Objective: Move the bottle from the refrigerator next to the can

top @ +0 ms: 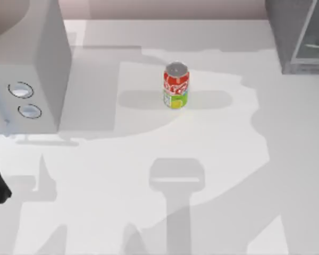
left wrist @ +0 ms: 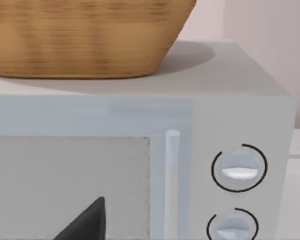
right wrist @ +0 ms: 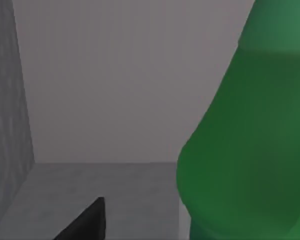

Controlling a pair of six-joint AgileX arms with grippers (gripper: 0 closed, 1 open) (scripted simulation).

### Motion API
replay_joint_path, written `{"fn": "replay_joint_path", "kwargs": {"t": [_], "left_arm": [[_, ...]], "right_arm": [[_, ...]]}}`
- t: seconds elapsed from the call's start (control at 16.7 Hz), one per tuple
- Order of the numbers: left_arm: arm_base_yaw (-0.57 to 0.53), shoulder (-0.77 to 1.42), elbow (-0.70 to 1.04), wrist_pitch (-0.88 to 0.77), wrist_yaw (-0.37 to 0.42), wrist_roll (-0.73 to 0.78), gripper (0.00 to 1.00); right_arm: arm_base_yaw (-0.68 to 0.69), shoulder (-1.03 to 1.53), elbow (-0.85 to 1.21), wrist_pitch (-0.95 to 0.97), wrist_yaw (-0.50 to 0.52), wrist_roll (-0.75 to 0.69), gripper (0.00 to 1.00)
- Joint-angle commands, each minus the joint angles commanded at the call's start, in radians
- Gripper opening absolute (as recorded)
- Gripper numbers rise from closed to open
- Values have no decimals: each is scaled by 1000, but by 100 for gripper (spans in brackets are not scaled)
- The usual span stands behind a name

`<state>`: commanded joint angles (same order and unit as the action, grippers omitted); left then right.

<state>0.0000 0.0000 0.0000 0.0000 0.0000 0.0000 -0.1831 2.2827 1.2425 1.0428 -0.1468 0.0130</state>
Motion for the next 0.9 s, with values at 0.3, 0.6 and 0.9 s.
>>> {"fn": "replay_joint_path", "kwargs": {"t": [0.3, 0.6, 0.9], "left_arm": [[0, 0, 0, 0, 0, 0, 100], [0, 0, 0, 0, 0, 0, 100], [0, 0, 0, 0, 0, 0, 100]], "right_arm": [[0, 3, 6, -3, 1, 0, 92], [0, 3, 6, -3, 1, 0, 55], [0, 3, 6, -3, 1, 0, 17]]}}
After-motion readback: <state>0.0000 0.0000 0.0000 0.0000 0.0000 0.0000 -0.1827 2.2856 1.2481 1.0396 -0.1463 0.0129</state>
